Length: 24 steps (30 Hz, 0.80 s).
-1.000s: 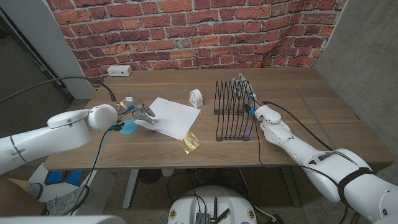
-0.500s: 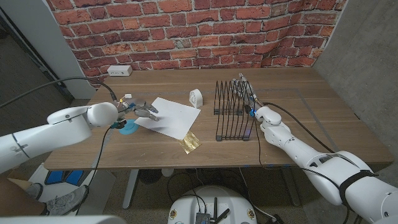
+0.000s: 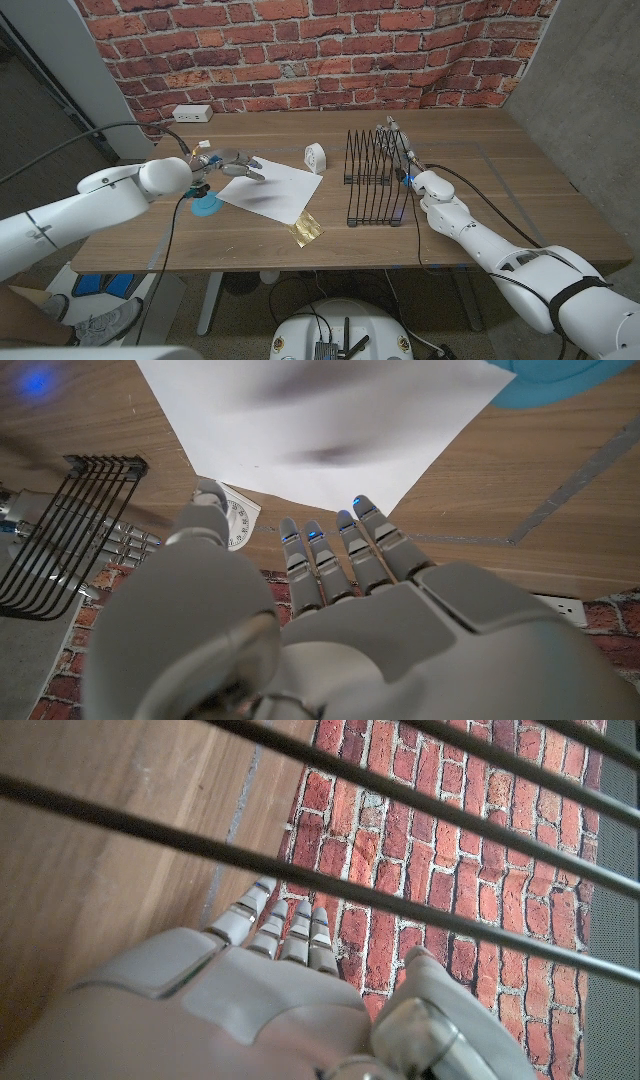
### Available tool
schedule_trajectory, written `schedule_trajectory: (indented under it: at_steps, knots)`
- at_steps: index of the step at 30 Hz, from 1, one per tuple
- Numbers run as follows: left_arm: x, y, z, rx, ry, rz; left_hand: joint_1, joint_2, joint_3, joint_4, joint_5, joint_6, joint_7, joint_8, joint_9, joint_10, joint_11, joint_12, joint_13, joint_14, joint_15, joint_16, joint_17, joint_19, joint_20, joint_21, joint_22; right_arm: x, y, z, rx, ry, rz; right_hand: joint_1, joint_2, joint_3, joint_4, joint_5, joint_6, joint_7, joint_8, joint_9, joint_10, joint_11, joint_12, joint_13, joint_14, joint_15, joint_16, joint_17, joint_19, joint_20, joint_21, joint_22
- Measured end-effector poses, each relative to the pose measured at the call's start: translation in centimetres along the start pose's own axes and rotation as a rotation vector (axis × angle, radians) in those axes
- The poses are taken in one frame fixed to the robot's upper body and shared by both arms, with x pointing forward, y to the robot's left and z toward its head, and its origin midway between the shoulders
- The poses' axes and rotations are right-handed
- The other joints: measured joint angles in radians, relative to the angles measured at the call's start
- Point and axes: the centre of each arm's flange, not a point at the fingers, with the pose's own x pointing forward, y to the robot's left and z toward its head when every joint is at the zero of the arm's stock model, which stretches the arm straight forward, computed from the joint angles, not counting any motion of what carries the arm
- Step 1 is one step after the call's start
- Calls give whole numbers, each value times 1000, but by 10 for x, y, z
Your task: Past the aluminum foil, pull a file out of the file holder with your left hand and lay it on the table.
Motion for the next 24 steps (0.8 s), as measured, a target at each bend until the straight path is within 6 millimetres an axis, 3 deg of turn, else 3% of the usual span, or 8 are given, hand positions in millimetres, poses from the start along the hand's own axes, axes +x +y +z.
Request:
schedule_trajectory:
  at_steps: [10, 24]
  knots:
    - [9, 6, 6, -55, -42, 33, -46, 38, 2, 13, -4, -50, 14, 0, 0, -37, 34, 0, 0, -21, -1, 0, 3, -16, -2, 0, 0, -4, -6, 4, -9, -17, -15, 0, 0, 4, -4, 0, -4, -4, 0, 0, 0, 0, 0, 0, 0, 0, 0, 0, -4, -4, 0, 0]
    - [22, 9, 9, -143, -85, 94, -70, 62, 7, 18, -7, -76, 22, 0, 0, -57, 50, 0, 0, -40, -1, 0, 3, -36, 0, 0, 0, -10, -14, 4, -19, -31, -40, -5, -5, 4, -4, 0, -7, -7, 0, 0, 0, 0, 0, 0, 0, 0, 0, -3, 2, -9, 0, 0]
